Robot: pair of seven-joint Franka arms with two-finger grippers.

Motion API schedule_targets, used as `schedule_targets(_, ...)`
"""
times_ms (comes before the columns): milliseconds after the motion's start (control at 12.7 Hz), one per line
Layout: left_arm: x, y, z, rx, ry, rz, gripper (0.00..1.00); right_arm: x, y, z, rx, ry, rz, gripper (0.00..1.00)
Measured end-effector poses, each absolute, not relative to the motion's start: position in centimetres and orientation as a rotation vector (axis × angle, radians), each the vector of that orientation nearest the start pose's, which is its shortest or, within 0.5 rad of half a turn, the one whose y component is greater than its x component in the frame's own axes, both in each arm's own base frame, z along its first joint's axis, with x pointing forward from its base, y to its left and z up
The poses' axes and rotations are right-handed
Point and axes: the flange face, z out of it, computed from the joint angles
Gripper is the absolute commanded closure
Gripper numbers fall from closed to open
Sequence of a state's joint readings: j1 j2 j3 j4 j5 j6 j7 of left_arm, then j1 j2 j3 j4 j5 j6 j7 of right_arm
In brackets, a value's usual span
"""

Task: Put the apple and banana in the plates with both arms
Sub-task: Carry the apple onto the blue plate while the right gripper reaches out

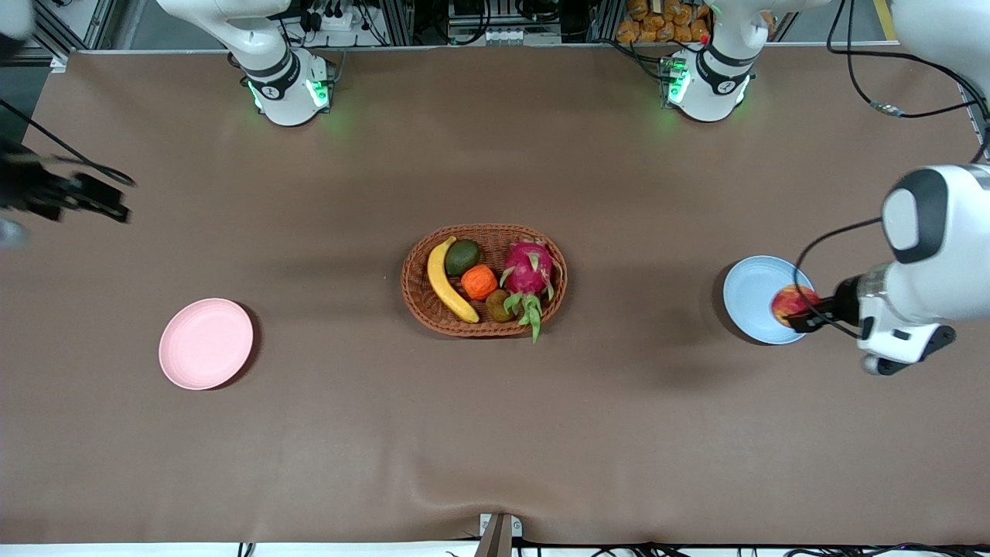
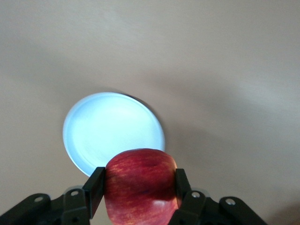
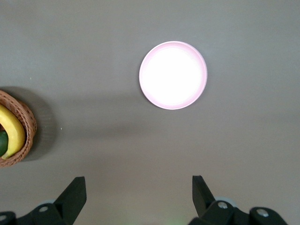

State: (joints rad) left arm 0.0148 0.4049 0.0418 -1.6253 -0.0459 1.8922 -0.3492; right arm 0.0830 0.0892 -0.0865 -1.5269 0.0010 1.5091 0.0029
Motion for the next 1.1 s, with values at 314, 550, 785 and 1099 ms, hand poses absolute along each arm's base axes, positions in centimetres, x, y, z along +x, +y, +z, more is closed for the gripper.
schedule_targets(314, 62.0, 7.8, 28.8, -3.097, -0.579, 0.212, 1.0, 59.4, 9.4, 52.8, -3.151, -0.214, 0.291, 0.0)
schedule_targets(550, 59.3, 7.0, 23.9, -3.102, -0.563, 0.176, 0.82, 61.8, 12.4, 48.4, -3.145, -0.263, 0.239, 0.0)
schedule_targets(785, 58.6, 7.2, 23.1, -3.104, -0.551, 0.167, 0.0, 62.4, 15.6, 44.3, -3.105, -0.307, 0.301, 0.0)
schedule_targets(1099, 59.3, 7.0, 25.2, -3.111, -0.547, 0.109, 0.0, 62.4, 23.0, 37.8, -3.038, -0.284, 0.328, 0.0)
